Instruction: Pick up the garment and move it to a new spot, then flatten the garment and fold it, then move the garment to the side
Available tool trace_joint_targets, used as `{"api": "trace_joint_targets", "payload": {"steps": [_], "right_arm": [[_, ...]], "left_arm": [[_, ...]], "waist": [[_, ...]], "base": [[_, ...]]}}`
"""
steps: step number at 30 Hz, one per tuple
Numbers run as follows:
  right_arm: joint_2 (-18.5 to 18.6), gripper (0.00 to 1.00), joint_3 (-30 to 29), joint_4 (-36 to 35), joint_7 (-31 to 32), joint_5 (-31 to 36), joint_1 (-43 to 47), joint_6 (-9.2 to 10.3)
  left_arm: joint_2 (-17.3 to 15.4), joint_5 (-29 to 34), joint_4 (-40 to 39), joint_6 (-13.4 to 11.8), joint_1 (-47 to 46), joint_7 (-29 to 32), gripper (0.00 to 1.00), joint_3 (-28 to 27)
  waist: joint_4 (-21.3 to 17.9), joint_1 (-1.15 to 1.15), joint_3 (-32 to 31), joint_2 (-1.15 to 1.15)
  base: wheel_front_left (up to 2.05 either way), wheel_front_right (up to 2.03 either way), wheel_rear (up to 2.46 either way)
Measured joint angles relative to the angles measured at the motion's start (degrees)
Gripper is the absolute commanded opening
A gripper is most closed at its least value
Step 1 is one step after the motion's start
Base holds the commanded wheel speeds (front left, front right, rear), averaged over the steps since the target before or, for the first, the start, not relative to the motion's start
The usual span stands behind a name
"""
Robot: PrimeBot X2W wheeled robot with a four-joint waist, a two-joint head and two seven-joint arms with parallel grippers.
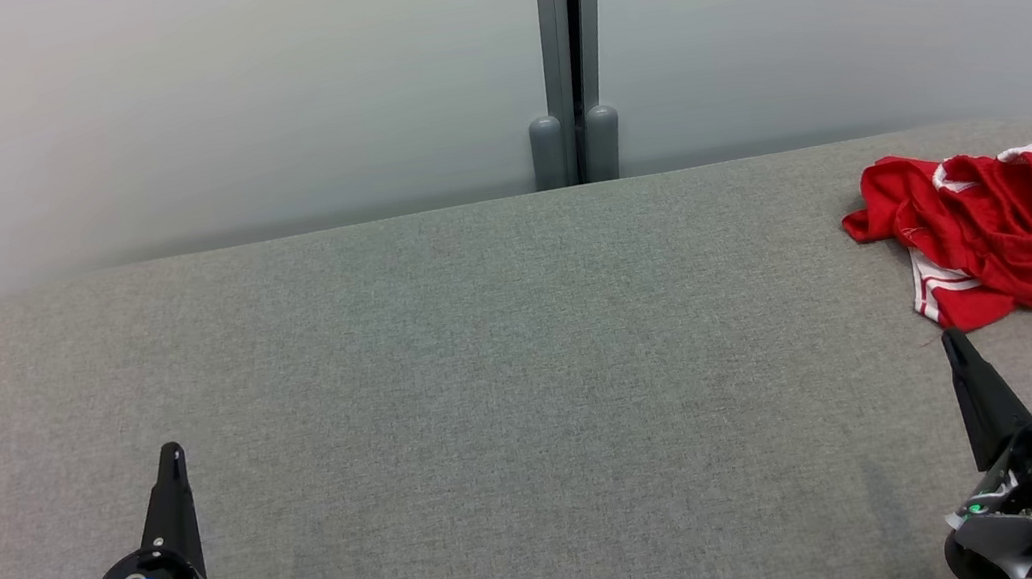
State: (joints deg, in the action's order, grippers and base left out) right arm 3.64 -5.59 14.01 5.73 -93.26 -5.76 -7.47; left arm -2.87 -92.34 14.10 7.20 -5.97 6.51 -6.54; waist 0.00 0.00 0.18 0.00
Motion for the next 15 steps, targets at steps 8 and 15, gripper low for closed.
{"api": "trace_joint_targets", "payload": {"steps": [8, 15], "right_arm": [[-0.07, 0.00, -0.09, 0.01, 0.07, 0.02, -0.01, 0.00], [-0.12, 0.00, -0.16, 0.01, 0.09, 0.20, -0.01, 0.00]], "left_arm": [[0.00, 0.00, 0.00, 0.00, 0.00, 0.00, 0.00, 0.00], [0.00, -0.01, 0.00, 0.00, 0.00, 0.00, 0.00, 0.00]], "waist": [[0.00, 0.00, 0.00, 0.00], [0.00, 0.00, 0.00, 0.00]], "base": [[0.00, 0.00, 0.00], [0.00, 0.00, 0.00]]}}
